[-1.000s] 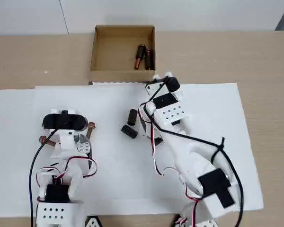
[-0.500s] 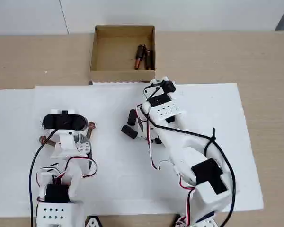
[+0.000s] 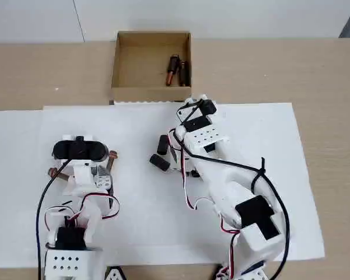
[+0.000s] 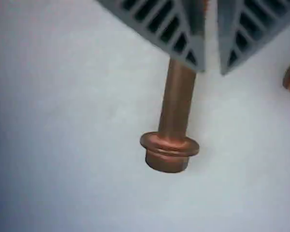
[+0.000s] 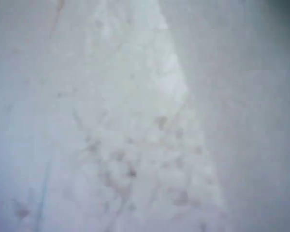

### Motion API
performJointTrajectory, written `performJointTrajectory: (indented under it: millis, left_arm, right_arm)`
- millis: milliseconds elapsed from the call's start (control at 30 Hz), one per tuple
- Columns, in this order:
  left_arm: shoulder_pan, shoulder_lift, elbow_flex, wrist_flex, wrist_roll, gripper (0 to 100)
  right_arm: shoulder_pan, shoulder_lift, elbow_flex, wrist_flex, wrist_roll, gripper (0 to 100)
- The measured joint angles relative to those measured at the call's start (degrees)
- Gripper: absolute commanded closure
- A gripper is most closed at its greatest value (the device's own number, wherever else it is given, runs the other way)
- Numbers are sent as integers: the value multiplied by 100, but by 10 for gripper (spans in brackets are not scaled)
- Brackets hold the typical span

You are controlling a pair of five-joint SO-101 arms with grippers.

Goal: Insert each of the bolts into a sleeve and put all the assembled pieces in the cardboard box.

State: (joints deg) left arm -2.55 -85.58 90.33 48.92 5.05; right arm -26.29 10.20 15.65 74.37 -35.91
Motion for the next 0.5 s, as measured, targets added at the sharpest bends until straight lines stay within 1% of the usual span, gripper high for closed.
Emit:
performJointTrajectory:
  millis: [67, 267, 500]
  left_arm:
    - [0, 0, 0, 0, 0, 994]
    - [0, 0, 0, 0, 0, 994]
    - [0, 0, 0, 0, 0, 994]
  right_arm:
    - [18, 0, -44, 9, 193, 993]
    - [105, 35, -237, 9, 580, 954]
    - [149, 44, -396, -9, 756, 995]
